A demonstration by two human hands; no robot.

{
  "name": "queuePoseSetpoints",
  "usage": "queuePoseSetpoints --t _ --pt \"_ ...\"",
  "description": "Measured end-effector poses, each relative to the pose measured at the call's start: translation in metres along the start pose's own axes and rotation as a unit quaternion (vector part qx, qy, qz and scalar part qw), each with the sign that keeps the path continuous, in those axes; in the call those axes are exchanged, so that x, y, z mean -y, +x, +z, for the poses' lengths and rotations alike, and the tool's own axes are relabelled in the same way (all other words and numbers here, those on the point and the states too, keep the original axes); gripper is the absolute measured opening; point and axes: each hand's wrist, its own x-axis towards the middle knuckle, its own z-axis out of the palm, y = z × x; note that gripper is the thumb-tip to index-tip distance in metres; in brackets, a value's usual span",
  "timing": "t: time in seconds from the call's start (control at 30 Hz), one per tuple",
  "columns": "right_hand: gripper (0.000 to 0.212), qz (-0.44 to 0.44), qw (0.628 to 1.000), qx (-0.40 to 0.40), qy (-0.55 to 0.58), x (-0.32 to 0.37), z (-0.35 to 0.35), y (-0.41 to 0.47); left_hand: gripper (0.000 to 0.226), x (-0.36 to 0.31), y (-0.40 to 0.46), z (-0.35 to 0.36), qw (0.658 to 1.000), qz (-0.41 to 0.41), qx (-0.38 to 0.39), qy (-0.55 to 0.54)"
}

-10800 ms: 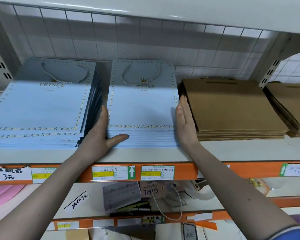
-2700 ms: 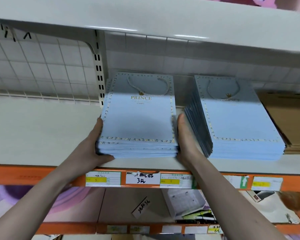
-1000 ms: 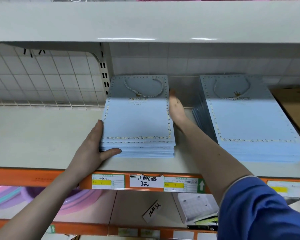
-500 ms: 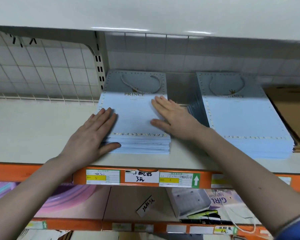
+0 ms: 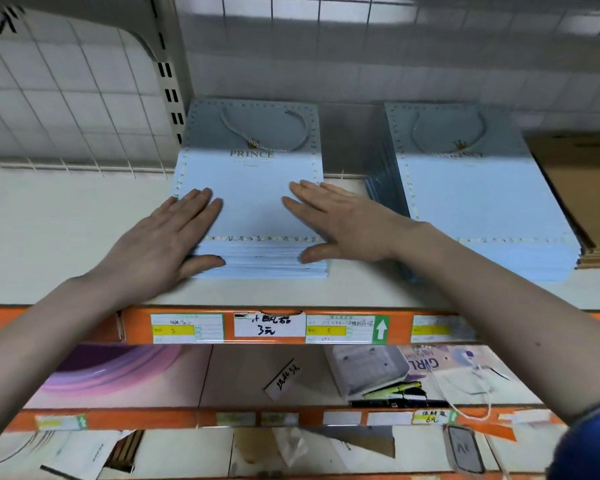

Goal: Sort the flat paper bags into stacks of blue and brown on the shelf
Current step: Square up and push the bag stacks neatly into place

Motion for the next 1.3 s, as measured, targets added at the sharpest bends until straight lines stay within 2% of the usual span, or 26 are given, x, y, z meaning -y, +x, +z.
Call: queuePoseSetpoints --t 0.17,0.3,0.5,0.67,0.9,1.07,1.3 --pt "0.099 -0.024 0.998 -0.015 -0.056 0.003 -0.008 -0.001 0.088 0.001 -0.002 -0.002 1.000 -0.011 0.007 -0.015" --pt "0.097 -0.043 0.995 0.002 -0.094 0.006 -0.017 0.001 0.089 0.001 -0.002 -0.005 1.000 -0.017 0.008 -0.025" --pt "0.094 -0.050 0.996 0.029 -0.068 0.009 -0.015 0.005 0.090 -0.001 0.000 -0.005 0.999 -0.021 0.020 -0.026" --pt "0.106 -0.035 0.995 0.031 -0.083 0.009 -0.015 0.000 0.090 -0.001 -0.002 -0.007 0.999 -0.028 0.014 -0.036" --pt "0.097 -0.036 0.997 0.034 -0.062 0.009 -0.011 -0.002 0.092 -0.004 0.000 -0.006 0.998 -0.023 0.011 -0.055" --pt "0.099 -0.027 0.999 0.028 -0.033 0.007 -0.006 -0.006 0.095 -0.007 0.001 -0.007 0.997 -0.024 0.011 -0.068" --pt "0.112 -0.026 0.995 0.014 -0.091 0.014 -0.006 -0.001 0.110 -0.005 -0.002 -0.009 0.997 -0.032 0.012 -0.074"
